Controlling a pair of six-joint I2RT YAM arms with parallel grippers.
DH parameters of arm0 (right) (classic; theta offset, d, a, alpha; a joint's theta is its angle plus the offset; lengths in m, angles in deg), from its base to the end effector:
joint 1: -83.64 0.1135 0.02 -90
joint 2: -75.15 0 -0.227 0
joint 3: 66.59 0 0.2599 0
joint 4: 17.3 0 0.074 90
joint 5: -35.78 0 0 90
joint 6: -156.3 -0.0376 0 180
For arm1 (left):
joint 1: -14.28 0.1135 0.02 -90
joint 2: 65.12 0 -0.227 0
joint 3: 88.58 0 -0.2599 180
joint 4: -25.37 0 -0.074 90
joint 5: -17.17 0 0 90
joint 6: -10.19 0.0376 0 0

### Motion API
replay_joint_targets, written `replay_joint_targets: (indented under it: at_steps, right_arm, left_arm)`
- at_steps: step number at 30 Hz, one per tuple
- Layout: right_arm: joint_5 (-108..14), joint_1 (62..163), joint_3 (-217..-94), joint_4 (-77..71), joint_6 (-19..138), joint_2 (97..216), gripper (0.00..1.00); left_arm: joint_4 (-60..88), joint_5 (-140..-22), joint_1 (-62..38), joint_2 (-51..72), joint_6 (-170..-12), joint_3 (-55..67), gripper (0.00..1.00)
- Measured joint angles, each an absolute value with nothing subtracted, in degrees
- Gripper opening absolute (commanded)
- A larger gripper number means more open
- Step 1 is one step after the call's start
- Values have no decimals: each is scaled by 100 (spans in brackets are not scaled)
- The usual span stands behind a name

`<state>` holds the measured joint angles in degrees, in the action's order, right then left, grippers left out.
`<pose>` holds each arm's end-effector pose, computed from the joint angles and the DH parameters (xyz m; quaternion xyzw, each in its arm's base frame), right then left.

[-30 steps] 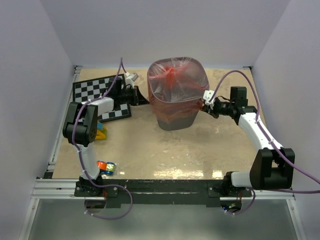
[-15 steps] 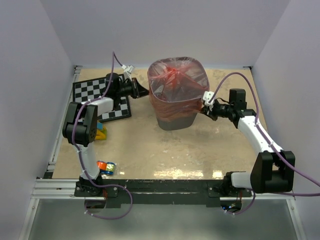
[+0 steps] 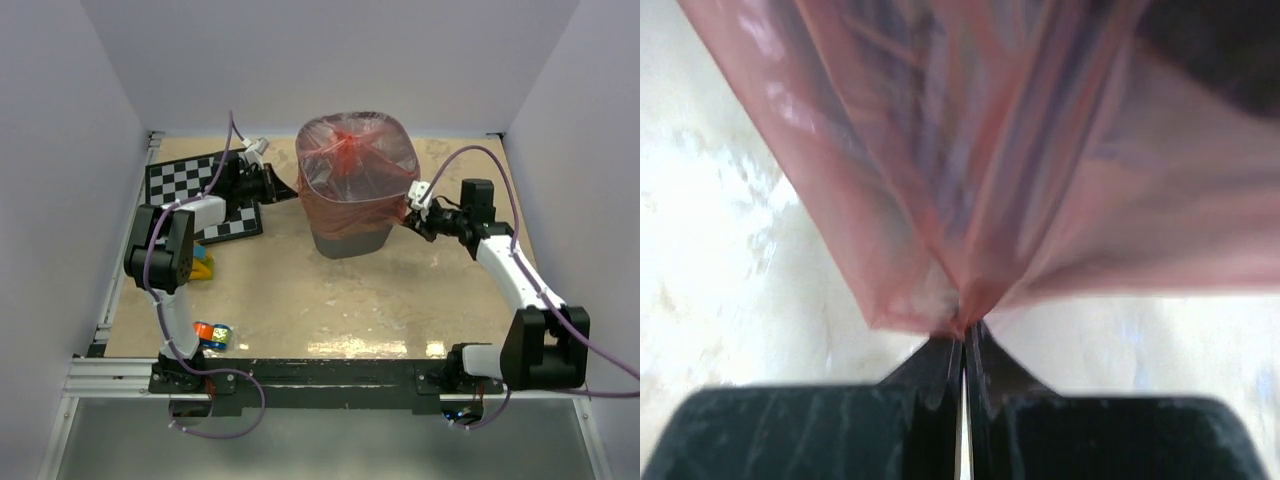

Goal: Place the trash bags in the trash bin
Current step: Place the trash bag in the trash bin.

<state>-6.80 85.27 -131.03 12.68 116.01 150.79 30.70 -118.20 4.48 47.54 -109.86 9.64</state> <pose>0.2926 0.0360 0.2175 -0.5109 0.6795 0.1803 0.4947 0.4104 -0.0980 0.1463 0.0652 0.8045 -0.4744 0.3514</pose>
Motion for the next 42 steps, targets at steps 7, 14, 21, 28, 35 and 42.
replay_joint_targets:
  at_steps: [7,14,21,28,35,42]
  right_arm:
    - [-971,8197,-12690,1241,10316,14438,0]
    - [-818,8190,-12745,549,8478,15116,0]
    - [-990,8171,-12553,4,7619,15363,0]
    - [-1353,8164,-12675,87,7230,15787,0]
    - [-1943,8162,-13374,933,7350,15776,53]
    - [-2992,7690,-15031,2435,7809,15754,63]
  left_arm:
    - [4067,-12257,452,4640,-11493,1248,0]
    - [4185,-12362,452,4640,-11550,1240,0]
    - [3258,-12095,452,4647,-10811,1179,0]
    - [2902,-11988,452,4653,-10546,1185,0]
    - [2681,-11905,452,4653,-10402,1133,12]
    - [1833,-11719,570,4376,-9912,1032,49]
